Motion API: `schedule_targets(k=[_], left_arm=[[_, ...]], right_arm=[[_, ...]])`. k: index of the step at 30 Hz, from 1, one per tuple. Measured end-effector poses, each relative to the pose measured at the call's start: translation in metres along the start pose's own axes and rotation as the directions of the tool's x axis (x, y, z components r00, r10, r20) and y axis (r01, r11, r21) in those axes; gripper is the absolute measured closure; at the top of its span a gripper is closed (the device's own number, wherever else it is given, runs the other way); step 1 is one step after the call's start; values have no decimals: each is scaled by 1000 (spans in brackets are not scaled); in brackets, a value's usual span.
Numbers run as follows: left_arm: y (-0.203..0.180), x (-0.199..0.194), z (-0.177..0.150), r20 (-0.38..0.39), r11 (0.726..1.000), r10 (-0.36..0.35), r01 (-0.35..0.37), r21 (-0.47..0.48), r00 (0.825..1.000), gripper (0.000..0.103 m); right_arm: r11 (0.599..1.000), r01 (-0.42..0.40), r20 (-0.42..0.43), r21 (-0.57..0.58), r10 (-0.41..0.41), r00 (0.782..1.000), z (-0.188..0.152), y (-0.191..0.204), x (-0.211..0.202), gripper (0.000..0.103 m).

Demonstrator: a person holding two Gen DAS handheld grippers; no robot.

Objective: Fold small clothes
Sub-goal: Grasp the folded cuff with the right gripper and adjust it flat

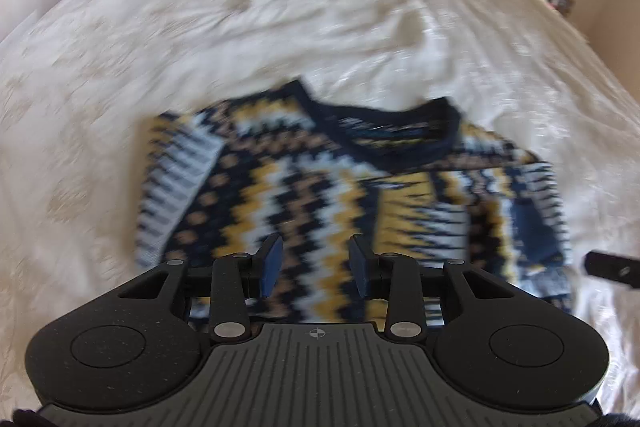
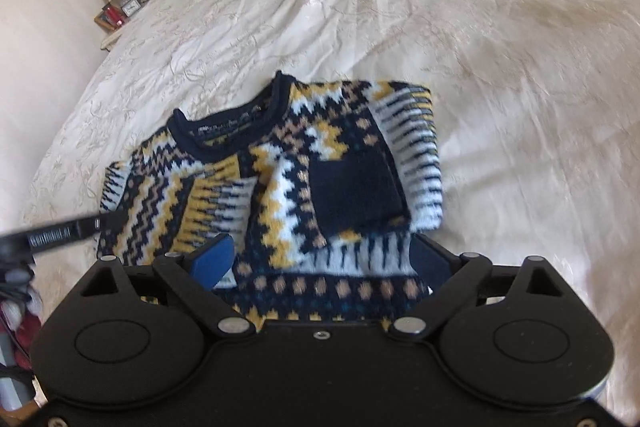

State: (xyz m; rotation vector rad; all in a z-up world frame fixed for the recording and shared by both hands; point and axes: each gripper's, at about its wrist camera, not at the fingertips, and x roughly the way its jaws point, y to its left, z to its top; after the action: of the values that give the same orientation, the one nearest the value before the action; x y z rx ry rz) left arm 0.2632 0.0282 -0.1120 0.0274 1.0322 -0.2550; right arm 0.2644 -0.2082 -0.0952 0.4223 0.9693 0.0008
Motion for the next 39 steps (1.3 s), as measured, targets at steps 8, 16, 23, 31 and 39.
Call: schedule_targets(k=[8,16,23,31,39], left_arm=[[40,42,1,-94,995,65,-71,-69,993,68],[45,58,-2,-132,993,62,-74,-88,989,66],[47,53,0,-116,994,54,-65,-93,992,66],[31,21,14,7,998,58,-58,-18,998,65],[35,43,24,-47,996,67,-69,-50,997,65]], right_arm=[[998,15,-24,-59,-16,1000,29,-3,32,35],[997,35,-89,-71,-42,995,44,-21,66,35],[998,-2,-163,-70,-9,987,44,-29,89,50],[993,25,-14,-113,-26,1000,56,-15,37,88],[979,184,-106,-86,-193,976,48,-43,58,90]])
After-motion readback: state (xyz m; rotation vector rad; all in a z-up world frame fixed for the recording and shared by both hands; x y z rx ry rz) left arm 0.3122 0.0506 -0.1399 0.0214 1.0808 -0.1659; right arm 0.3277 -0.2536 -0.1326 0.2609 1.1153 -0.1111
